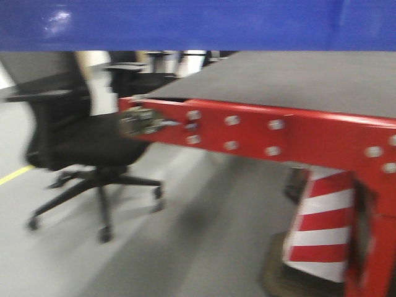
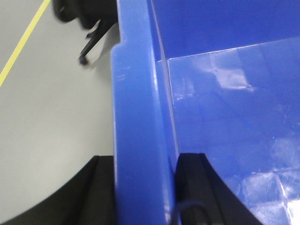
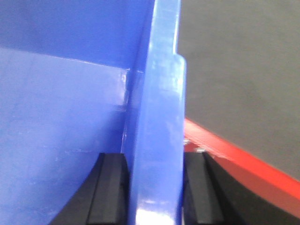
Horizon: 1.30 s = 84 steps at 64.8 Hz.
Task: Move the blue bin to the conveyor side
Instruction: 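Carry the blue bin over the grey conveyor belt on the red table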
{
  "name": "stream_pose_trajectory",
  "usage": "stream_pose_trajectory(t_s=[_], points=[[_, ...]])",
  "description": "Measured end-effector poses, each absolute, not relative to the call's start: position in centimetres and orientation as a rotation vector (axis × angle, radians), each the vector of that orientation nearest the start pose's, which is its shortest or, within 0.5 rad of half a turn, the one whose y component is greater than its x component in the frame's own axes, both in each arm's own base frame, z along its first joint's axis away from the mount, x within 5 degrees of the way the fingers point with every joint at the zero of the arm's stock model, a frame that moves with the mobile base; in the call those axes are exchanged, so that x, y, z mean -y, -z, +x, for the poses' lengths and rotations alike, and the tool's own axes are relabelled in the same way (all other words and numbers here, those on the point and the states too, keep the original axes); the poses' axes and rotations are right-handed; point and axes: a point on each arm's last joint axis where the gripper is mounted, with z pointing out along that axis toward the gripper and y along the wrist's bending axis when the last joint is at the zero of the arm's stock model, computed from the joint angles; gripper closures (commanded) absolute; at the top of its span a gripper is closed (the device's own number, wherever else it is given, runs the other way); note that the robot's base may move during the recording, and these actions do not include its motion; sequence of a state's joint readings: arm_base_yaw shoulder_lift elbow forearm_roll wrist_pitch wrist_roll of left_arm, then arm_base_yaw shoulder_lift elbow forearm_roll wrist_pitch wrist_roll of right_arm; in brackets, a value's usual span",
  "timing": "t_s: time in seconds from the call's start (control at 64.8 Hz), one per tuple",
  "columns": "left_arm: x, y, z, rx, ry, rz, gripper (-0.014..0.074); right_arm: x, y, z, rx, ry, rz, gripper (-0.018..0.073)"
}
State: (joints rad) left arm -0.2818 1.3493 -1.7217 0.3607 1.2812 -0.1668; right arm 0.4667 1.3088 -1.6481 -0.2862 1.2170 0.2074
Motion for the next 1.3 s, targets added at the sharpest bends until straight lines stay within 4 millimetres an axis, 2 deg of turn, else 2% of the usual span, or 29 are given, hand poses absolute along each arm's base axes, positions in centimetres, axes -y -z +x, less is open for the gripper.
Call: stream_pose_trajectory(t_s=[1.296], points=[[3.81, -47.78, 24.89, -2.307, -0.294, 0.099, 0.0613, -9.05, -46.86, 23.09, -2.285, 0.006, -0.288, 0.0634]])
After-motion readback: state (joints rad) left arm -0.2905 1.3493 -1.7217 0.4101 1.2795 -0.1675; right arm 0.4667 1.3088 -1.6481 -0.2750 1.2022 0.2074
